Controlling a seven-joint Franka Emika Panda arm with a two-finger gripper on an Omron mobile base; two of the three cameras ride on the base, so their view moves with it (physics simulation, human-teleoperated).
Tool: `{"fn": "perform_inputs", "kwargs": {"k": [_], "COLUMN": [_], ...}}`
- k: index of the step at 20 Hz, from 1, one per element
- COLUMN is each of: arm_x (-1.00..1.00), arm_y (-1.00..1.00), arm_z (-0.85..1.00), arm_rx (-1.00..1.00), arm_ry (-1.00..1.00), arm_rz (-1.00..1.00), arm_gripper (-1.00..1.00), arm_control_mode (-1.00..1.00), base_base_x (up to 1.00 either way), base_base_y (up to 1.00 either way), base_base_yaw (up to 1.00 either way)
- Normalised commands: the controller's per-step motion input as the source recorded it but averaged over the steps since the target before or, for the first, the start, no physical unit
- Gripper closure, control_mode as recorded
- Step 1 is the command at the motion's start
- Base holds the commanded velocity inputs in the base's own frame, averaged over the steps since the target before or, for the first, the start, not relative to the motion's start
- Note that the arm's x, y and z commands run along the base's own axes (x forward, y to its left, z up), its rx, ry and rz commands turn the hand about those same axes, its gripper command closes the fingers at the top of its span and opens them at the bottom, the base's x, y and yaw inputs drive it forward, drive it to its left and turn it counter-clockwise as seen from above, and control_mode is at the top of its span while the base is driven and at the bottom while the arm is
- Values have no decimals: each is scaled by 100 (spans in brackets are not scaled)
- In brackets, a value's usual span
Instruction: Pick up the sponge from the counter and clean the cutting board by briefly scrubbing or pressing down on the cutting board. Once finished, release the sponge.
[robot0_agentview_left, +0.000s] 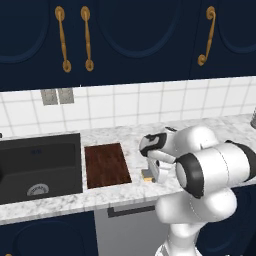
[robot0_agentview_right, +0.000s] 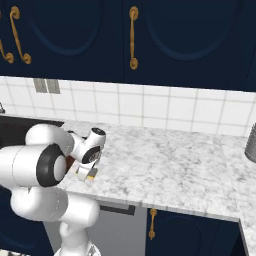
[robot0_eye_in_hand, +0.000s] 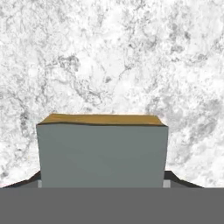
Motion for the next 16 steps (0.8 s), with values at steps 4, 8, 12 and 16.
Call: {"fn": "perform_inputs", "kwargs": {"k": [4, 8, 12, 16], "arm_x": [0, -15, -24, -30], "arm_y": [-6, -14, -12, -18], "arm_z": [-12, 14, 53, 93], "arm_rx": [0, 0, 0, 1], "arm_ry": [0, -4, -14, -19], "arm_rz": [0, 0, 0, 0], "arm_gripper": [-100, -100, -100, -100], "arm_control_mode": [-100, -100, -100, -100], "base_base_x": [0, 0, 0, 0], "base_base_y": [0, 0, 0, 0], "base_base_yaw": [0, 0, 0, 0]}}
